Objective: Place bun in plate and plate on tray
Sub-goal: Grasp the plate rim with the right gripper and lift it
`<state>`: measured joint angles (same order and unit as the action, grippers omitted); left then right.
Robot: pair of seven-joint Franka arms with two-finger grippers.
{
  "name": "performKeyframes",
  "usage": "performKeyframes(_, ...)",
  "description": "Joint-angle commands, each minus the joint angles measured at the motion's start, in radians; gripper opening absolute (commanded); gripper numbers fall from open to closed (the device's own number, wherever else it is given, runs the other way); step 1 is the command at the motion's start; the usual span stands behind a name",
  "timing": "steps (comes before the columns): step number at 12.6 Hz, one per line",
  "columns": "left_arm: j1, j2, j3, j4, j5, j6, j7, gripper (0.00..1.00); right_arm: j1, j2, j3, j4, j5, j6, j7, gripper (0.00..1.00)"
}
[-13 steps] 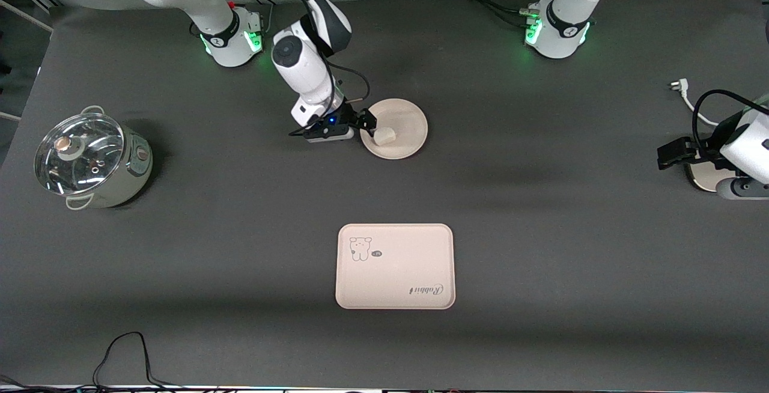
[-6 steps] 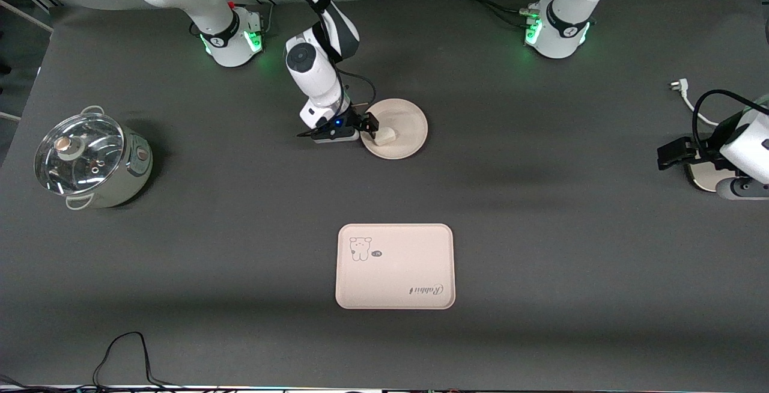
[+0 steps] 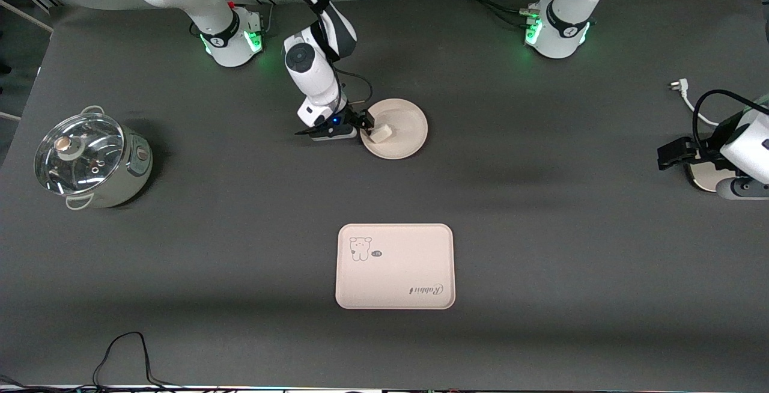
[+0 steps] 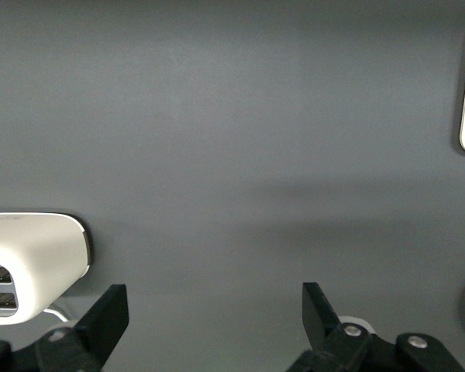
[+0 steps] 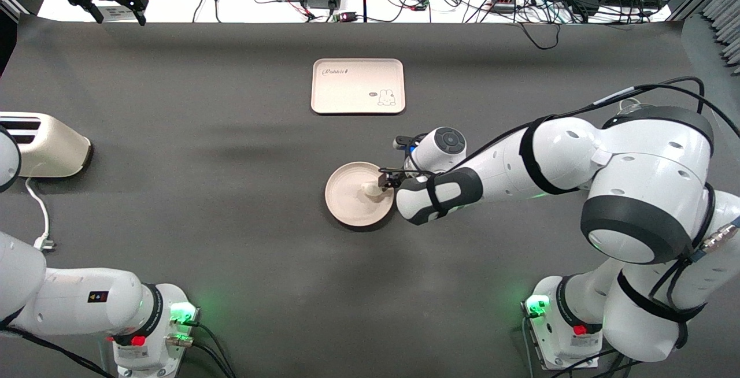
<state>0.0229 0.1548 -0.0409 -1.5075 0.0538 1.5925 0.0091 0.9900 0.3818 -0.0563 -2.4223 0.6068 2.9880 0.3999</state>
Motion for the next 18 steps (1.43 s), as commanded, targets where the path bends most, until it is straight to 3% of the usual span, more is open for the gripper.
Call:
performKeyframes(1, -0.018, -0.003, 0.015, 0.012, -0.003, 0.0, 0.019, 1.0, 0.001, -0.035, 0.009, -0.009, 0.034, -0.023, -0.032, 0.87)
performKeyframes(3, -0.018, -0.003, 0.015, 0.012, -0.003, 0.0, 0.019, 1.0, -0.002, -0.044, 0.01, -0.009, 0.034, -0.04, -0.027, 0.59)
performKeyframes(5, -0.018, -0.004, 0.015, 0.01, -0.003, 0.0, 0.019, 1.0, -0.007, -0.047, 0.01, -0.006, 0.042, -0.063, -0.03, 0.4)
performKeyframes(6, -0.018, -0.003, 0.015, 0.01, -0.005, -0.003, 0.019, 1.0, -0.007, -0.049, 0.012, -0.006, 0.048, -0.063, -0.033, 0.35)
performKeyframes(9, -0.018, -0.003, 0.015, 0.01, -0.005, -0.005, 0.019, 1.0, -0.007, -0.047, 0.012, -0.004, 0.048, -0.063, -0.035, 0.35)
performKeyframes(12, -0.018, -0.003, 0.015, 0.01, -0.005, -0.003, 0.02, 1.0, -0.007, -0.047, 0.012, -0.001, 0.048, -0.063, -0.036, 0.16)
performKeyframes(16, -0.018, -0.003, 0.015, 0.01, -0.005, -0.003, 0.02, 1.0, -0.007, -0.055, 0.012, 0.0, 0.048, -0.063, -0.038, 0.02)
performKeyframes(18, -0.018, -0.003, 0.015, 0.01, -0.005, -0.003, 0.02, 1.0, -0.01, -0.066, 0.012, 0.0, 0.048, -0.067, -0.041, 0.0)
